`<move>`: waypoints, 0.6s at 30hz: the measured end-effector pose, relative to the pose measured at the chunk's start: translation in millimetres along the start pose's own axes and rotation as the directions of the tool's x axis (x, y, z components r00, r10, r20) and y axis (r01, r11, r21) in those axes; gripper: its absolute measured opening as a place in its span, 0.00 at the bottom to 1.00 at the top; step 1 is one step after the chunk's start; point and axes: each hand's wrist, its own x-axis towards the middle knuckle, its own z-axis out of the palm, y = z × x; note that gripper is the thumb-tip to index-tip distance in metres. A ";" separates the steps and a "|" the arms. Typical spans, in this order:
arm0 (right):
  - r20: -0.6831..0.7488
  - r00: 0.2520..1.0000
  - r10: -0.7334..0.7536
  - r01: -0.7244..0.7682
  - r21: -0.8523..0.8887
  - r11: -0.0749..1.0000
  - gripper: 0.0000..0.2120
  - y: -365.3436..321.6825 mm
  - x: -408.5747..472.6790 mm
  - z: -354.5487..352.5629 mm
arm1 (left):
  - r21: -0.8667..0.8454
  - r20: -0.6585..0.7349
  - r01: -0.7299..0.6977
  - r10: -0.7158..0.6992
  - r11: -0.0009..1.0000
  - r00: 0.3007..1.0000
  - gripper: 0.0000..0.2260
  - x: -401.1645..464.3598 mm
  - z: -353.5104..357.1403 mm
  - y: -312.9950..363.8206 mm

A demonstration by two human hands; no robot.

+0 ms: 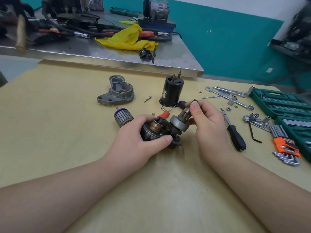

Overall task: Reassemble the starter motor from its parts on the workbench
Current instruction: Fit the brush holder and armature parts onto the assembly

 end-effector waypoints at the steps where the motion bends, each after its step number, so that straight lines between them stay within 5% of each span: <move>1: -0.001 1.000 0.000 0.000 0.007 1.000 0.10 0.1 -0.8 -0.1 | 0.000 0.000 0.002 -0.002 1.000 1.000 0.21 0.5 0.1 0.3; 8: -0.097 0.992 -0.079 0.088 0.091 0.992 0.05 -3.4 -2.9 -4.1 | 0.087 0.049 -0.076 0.072 0.993 0.996 0.16 -7.0 0.4 4.1; 12: -0.107 0.948 -0.298 0.275 -0.187 0.943 0.09 -22.8 0.6 -15.2 | 0.226 0.114 -0.272 0.252 0.935 0.961 0.15 -14.3 2.5 8.7; 15: 0.040 0.888 -0.459 0.438 -0.382 0.814 0.07 -50.8 7.3 -16.0 | 0.243 0.132 -0.327 0.303 0.913 0.944 0.15 -14.7 2.9 10.4; 18: 0.211 0.888 -0.410 0.460 -0.465 0.757 0.04 -77.6 22.4 -4.9 | 0.240 0.119 -0.330 0.309 0.913 0.943 0.15 -13.2 3.0 10.5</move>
